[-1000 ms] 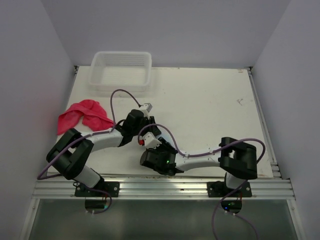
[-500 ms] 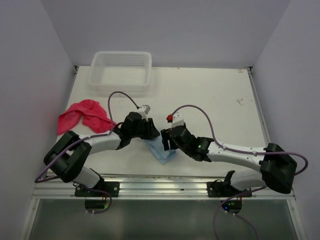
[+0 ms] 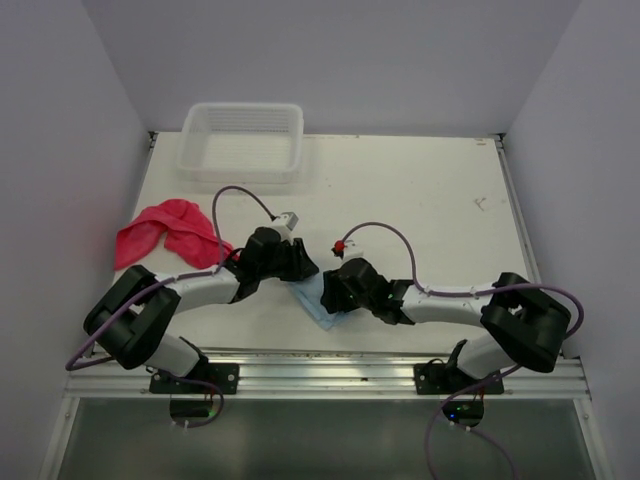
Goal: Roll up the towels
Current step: Roll the towel
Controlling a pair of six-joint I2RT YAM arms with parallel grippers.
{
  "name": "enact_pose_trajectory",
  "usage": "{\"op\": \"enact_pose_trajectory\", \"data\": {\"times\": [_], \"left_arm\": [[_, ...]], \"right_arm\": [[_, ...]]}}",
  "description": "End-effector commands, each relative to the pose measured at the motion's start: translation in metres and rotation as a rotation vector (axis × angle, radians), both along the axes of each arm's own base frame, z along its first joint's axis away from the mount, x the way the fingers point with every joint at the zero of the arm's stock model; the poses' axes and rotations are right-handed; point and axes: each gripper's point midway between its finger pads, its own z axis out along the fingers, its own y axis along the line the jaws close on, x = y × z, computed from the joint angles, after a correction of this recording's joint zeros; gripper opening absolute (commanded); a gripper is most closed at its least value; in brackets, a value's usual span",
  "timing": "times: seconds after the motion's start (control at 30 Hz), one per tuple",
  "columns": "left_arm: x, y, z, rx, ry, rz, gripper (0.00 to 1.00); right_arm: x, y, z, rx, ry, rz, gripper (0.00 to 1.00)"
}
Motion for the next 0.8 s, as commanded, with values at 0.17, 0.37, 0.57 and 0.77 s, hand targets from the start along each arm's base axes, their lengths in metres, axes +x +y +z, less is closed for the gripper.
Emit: {"op": "enact_pose_trajectory", "data": {"times": [0.17, 0.37, 0.57, 0.77], "left_arm": [[-0.018, 0.012, -0.022, 0.061, 0.083, 0.004, 0.41], [0.004, 0.001, 0.007, 0.052, 0.033, 0.011, 0.41], [0.029, -0.009, 0.05, 0.02, -0.036, 0.022, 0.42], [0.024, -0.016, 0.072, -0.053, -0.042, 0.001, 0.42]], "right_arm": [[0.006, 0.004, 0.009, 0.021, -0.052, 0.024, 0.33], [0.015, -0.015, 0.025, -0.218, -0.284, 0.026, 0.25], [0.011, -0.012, 0.029, -0.383, -0.422, 0.012, 0.24], [0.003, -0.003, 0.035, -0.546, -0.543, 0.007, 0.27]]}}
